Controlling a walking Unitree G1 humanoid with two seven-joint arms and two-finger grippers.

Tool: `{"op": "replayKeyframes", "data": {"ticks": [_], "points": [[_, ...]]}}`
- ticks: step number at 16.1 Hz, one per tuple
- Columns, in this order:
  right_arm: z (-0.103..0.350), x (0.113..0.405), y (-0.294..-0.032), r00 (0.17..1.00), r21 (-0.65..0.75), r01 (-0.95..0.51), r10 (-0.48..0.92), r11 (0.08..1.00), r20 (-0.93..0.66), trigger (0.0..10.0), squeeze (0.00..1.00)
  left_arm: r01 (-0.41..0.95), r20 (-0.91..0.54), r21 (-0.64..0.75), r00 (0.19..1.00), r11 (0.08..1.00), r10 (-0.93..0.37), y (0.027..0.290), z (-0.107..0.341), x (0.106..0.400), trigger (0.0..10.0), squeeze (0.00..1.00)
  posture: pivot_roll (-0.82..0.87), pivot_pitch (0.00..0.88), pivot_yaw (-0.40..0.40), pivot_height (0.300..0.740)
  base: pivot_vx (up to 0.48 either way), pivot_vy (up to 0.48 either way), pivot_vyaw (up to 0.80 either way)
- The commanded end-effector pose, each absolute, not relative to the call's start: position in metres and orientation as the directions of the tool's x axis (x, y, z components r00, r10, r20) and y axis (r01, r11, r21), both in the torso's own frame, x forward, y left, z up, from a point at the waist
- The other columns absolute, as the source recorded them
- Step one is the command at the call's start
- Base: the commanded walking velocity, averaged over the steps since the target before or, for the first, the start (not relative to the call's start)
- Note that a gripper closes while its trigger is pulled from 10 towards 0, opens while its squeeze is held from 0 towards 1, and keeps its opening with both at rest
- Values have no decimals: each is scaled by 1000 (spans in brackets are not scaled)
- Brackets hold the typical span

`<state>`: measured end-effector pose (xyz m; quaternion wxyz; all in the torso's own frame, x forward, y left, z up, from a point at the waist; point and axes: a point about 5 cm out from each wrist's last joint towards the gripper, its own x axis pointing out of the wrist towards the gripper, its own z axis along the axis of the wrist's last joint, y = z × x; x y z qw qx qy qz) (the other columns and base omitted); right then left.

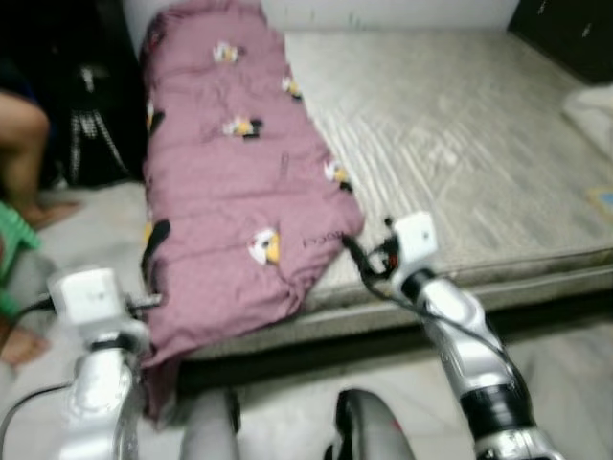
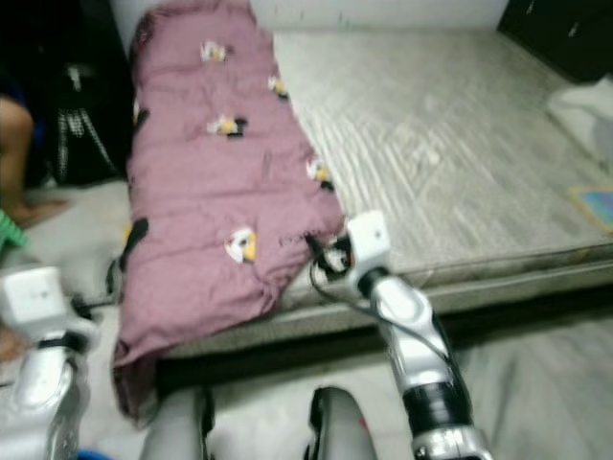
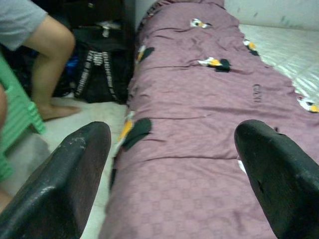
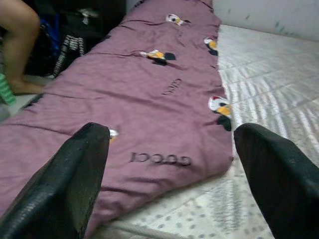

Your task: Clean up the room

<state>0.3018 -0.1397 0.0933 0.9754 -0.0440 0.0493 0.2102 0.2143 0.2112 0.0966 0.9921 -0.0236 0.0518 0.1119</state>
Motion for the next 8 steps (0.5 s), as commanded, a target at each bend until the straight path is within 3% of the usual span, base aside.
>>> {"op": "replayKeyframes", "data": {"ticks": [1, 5, 7, 8], "points": [[100, 305, -132, 905, -47, -421, 416, 906, -84, 10000, 0, -244, -108, -10, 964, 970, 242, 219, 99, 212, 10000, 0, 10, 60, -60, 640, 319, 0, 0], [100, 306, -137, 912, -30, -405, 402, 914, -79, 10000, 0, -243, -120, -14, 963, 970, 239, 218, 98, 210, 10000, 0, 11, 62, -58, 640, 322, 0, 0], [98, 306, -138, 914, -35, -402, 398, 915, -83, 10000, 0, -235, -123, -16, 965, 972, 231, 217, 98, 211, 10000, 0, 5, 65, -54, 640, 315, 0, 766], [97, 307, -138, 917, -34, -393, 389, 919, -90, 10000, 0, -233, -124, -16, 965, 972, 229, 217, 98, 212, 10000, 0, 4, 65, -54, 640, 315, 0, 0]]}}
